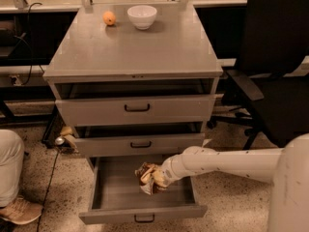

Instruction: Place brown chip bag into bottom drawer

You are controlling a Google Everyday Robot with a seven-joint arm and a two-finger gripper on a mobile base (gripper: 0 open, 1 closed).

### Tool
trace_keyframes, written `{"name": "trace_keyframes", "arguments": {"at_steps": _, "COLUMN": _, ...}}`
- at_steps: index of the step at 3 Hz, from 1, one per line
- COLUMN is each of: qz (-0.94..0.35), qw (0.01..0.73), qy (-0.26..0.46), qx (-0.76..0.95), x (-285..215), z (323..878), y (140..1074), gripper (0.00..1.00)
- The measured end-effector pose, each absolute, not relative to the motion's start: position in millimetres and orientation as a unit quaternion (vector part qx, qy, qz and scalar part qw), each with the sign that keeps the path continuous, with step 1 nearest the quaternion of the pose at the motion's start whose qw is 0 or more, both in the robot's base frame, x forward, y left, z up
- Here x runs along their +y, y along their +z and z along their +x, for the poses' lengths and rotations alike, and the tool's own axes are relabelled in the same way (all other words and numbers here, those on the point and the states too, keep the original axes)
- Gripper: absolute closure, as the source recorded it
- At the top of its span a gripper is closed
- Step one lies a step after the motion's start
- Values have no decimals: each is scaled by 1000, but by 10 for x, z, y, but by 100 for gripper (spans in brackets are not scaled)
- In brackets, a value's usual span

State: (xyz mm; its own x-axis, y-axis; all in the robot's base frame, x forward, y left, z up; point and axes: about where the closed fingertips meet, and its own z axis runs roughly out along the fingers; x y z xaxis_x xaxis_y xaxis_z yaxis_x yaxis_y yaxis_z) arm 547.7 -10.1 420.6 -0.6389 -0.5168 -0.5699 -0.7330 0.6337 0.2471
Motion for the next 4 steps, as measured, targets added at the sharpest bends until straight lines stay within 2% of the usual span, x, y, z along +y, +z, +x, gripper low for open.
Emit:
{"name": "trace_keyframes", "arguments": {"at_steps": 1, "qz": -332, "qw": 258, "qy": 248, "qx": 873, "x": -21, "z": 5688, "y": 3586, "gripper": 100}}
{"name": "trace_keyframes", "arguments": {"at_steps": 2, "qz": -303, "qw": 263, "qy": 279, "qx": 873, "x": 213, "z": 5876, "y": 2743, "gripper": 100}}
{"name": "trace_keyframes", "arguments": {"at_steps": 3, "qz": -287, "qw": 256, "qy": 297, "qx": 874, "x": 343, "z": 5909, "y": 2324, "gripper": 100}}
{"name": "trace_keyframes", "arguments": {"at_steps": 4, "qz": -282, "qw": 238, "qy": 325, "qx": 871, "x": 550, "z": 5926, "y": 1986, "gripper": 82}}
